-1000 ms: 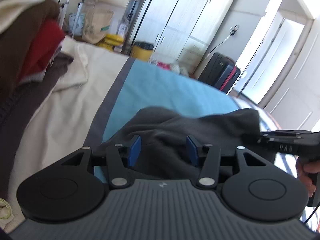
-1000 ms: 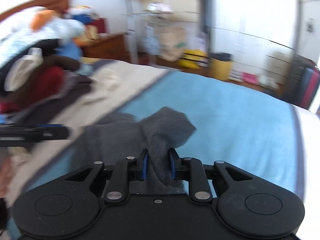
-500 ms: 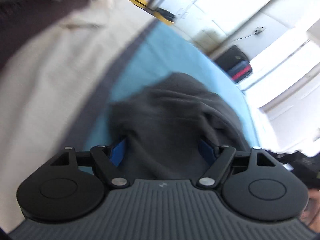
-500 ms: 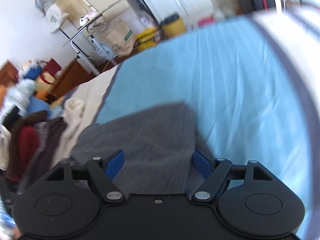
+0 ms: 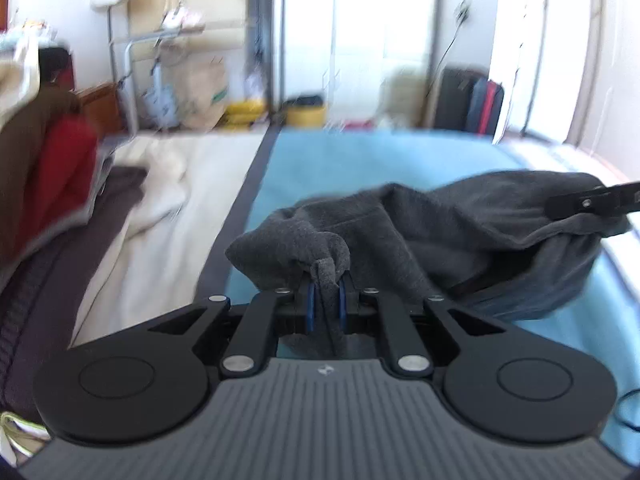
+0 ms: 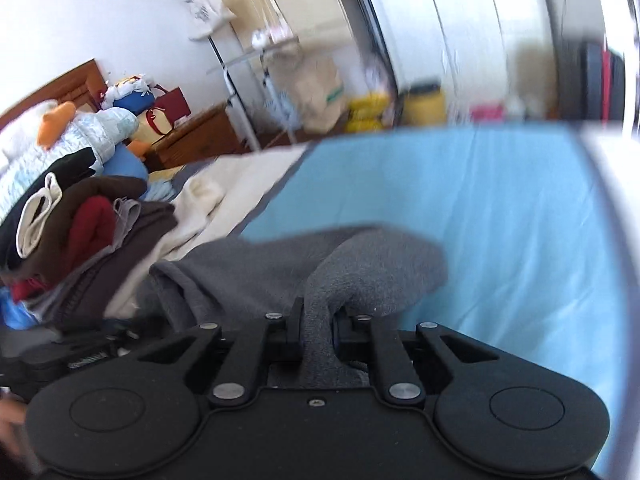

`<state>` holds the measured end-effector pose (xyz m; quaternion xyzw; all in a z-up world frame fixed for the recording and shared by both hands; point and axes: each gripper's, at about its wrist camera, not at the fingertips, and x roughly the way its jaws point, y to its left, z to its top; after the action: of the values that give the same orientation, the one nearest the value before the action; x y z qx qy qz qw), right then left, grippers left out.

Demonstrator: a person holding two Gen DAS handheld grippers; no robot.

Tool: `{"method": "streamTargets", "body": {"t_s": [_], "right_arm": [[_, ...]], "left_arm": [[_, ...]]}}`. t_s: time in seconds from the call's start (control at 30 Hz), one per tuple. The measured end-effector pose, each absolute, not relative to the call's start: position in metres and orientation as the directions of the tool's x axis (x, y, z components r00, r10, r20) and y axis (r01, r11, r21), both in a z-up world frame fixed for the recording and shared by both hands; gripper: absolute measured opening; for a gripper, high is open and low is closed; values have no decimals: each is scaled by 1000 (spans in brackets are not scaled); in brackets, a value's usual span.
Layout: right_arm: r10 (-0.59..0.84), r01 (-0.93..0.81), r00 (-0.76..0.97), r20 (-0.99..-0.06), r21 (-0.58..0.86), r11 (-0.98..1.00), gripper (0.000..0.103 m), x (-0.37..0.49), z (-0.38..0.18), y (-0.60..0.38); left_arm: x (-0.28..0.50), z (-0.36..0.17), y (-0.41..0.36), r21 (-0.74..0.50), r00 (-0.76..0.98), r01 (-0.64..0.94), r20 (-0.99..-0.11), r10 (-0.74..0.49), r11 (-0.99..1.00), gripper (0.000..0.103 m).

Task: Fold clothes
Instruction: 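Lift the grey shirt with both grippers and shake it out above the bed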

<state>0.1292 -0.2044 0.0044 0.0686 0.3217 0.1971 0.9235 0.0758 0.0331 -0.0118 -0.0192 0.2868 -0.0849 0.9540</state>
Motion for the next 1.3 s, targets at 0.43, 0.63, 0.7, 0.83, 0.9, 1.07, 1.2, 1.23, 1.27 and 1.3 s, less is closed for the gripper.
{"method": "streamTargets", "body": {"t_s": [0.43,0.63,0.7,0.83,0.9,1.07,1.2,1.23,1.27,1.3], "right_arm": [[325,-292,866,-379,144,945,12,52,107,-282],[340,-310,875,-345,141,940,11,27,142,-303],[338,-307,877,-341,142,941,11,26,155,-308],[325,-288,879,-350,155,945,11,19,181,-319],[310,-277,882,-354,143,950,11,11,191,-321],[317,-290,860,-399,129,948,10,-11,208,-329],[255,-272,867,-428,22,962,10,7,217,-335],[234,-262,872,-429,-7,965,10,18,218,-337],[214,-253,878,-429,-34,967,10,31,220,-338],[199,-247,882,-426,-59,967,10,47,221,-337]], "left_arm": [[27,94,-20,-46,922,209,-324,-212,977,10],[-7,140,-14,-82,941,217,-248,-231,973,10],[-8,149,-12,-103,941,223,-236,-241,969,10],[-14,168,-9,-135,938,240,-222,-265,961,10],[-27,180,-8,-161,933,265,-207,-296,951,10],[-49,203,-18,-136,919,330,-182,-351,934,10],[-16,191,-30,-135,896,348,-242,-371,928,10],[-5,187,-32,-139,895,344,-250,-370,928,10],[6,184,-35,-142,893,341,-259,-367,929,9],[19,181,-37,-158,892,334,-266,-365,929,9]]}}
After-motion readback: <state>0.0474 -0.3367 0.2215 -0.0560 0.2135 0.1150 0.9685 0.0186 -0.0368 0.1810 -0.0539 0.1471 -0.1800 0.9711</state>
